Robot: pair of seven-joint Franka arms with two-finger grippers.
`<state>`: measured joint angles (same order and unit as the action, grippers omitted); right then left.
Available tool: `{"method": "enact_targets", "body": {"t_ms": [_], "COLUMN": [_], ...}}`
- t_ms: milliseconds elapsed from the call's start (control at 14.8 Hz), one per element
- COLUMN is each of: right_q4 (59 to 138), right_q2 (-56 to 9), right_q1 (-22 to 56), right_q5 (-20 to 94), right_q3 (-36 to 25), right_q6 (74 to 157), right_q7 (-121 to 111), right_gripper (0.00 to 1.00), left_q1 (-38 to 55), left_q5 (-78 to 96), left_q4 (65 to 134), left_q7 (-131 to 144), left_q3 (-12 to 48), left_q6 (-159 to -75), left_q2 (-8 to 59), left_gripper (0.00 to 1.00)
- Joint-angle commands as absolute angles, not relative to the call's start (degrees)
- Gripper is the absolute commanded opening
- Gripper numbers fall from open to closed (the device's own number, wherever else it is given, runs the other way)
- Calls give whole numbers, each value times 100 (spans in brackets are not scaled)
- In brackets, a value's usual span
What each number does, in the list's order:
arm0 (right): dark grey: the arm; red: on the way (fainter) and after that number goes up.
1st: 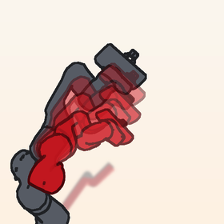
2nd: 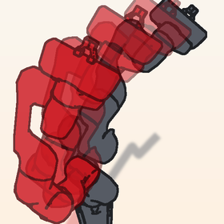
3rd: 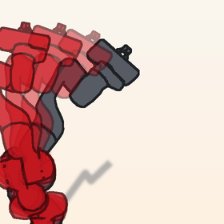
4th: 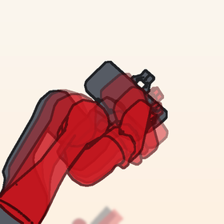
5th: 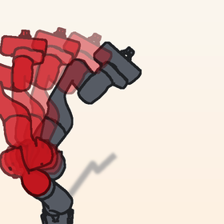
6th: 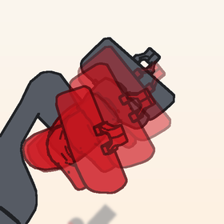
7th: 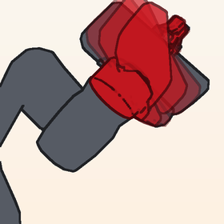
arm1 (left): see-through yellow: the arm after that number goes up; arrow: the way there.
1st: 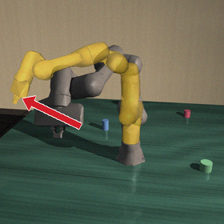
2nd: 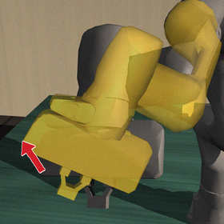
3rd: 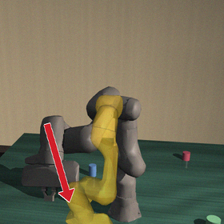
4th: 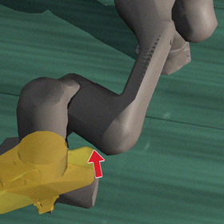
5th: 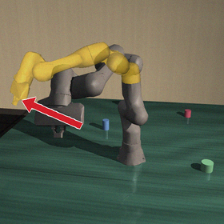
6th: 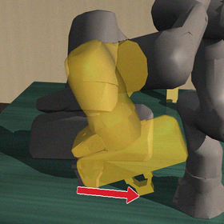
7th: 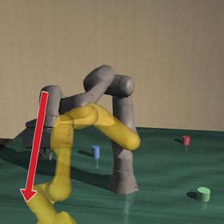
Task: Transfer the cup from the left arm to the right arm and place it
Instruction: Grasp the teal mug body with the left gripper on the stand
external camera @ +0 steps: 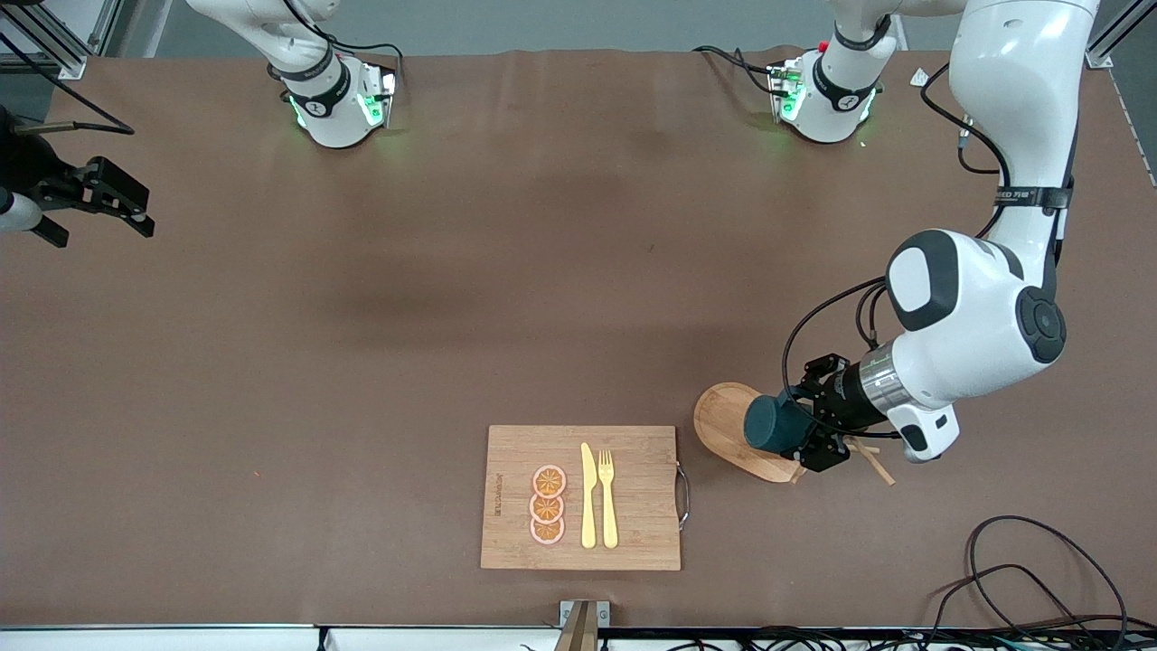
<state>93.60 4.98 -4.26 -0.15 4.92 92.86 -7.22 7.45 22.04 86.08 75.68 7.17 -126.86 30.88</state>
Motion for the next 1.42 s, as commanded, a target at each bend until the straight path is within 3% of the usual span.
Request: {"method": "enact_targets", "body": {"t_ms": [0,135,338,473,1351], "right_q4": [9343,9352,9352,9343,9369], "right_q2": [536,536,536,536,536], "right_q1": [-378,-352,-360,-360,-369], "right_q5": [53,53,53,53,53], "right_q3": [483,483,483,483,483], "right_q6": [9264,9246,9229,9237,9202], "right_q7": [-703,-703,-703,-712,-703], "right_gripper": [100,100,100,100,100], "left_q1": [773,773,809,817,861], "left_q5": [2285,2285,2285,2285,2084], "left_q4": [8403,8402,8394,8332,8305], "left_q7": [7629,7611,7576,7576,8366], "left_q3": [712,721,756,765,1494], "left_q6": [-12718,-12726,-12762,-12762,-12683], "left_q2": [3217,3234,3234,3234,2813], "left_gripper": [99,93,71,65,65]}}
